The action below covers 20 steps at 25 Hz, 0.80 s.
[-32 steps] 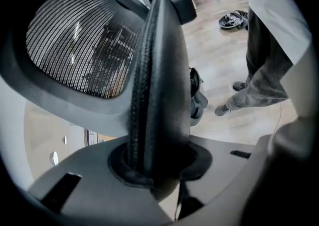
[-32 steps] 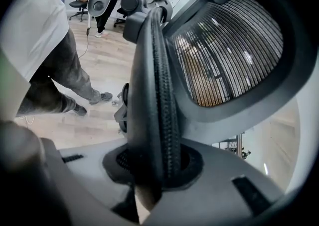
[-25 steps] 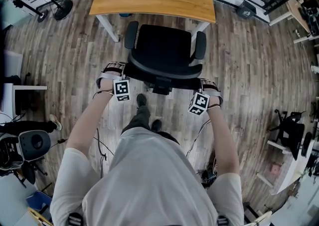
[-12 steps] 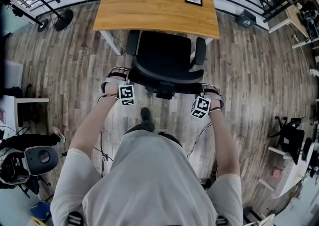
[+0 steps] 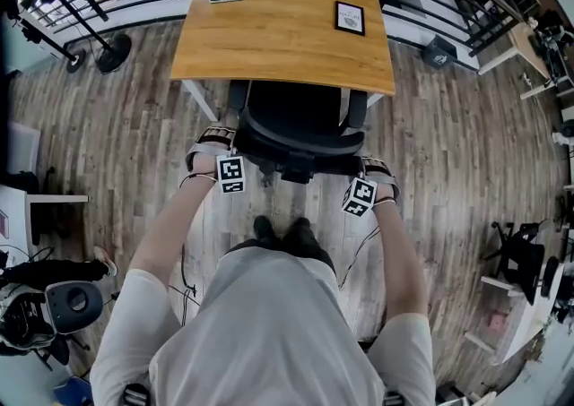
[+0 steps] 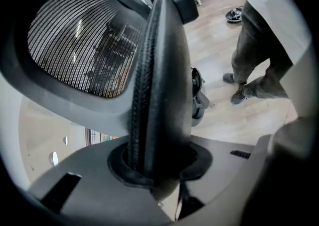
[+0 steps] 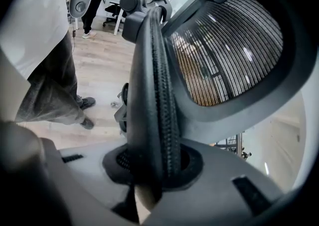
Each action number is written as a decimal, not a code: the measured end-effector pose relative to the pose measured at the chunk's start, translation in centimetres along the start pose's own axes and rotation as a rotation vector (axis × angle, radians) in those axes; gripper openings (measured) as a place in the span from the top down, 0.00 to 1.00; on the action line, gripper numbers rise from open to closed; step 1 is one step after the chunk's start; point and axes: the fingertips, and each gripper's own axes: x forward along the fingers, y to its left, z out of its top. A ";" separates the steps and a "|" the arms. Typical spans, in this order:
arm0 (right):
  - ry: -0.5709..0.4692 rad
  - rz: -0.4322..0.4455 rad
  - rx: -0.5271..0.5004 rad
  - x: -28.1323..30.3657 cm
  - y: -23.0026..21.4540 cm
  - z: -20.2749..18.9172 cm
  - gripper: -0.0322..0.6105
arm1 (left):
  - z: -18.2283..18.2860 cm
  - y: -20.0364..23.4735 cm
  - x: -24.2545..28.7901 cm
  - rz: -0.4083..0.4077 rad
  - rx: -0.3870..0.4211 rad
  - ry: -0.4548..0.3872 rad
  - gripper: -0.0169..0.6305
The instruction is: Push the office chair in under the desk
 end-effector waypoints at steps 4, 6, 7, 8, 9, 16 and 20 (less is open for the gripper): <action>-0.006 -0.005 -0.009 1.4 -2.3 0.1 0.84 | -0.3 1.9 1.4 0.012 -0.015 0.002 0.84; -0.010 -0.003 -0.014 2.1 -3.2 0.0 0.83 | -0.4 2.5 2.1 0.010 -0.020 0.004 0.84; -0.013 0.000 -0.018 2.4 -3.6 -0.1 0.83 | -0.4 2.8 2.4 0.009 -0.023 0.006 0.84; -0.016 0.002 -0.021 2.7 -4.1 -0.1 0.83 | -0.4 3.1 2.7 0.009 -0.026 0.009 0.84; -0.019 0.002 -0.023 3.1 -4.5 -0.2 0.83 | -0.4 3.5 3.1 0.011 -0.029 0.012 0.84; -0.028 0.001 -0.044 5.4 -8.1 -1.9 0.83 | 0.8 6.2 5.4 0.022 -0.055 0.029 0.84; -0.027 0.005 -0.061 6.8 -10.2 -3.6 0.83 | 2.3 7.6 6.8 0.021 -0.068 0.035 0.84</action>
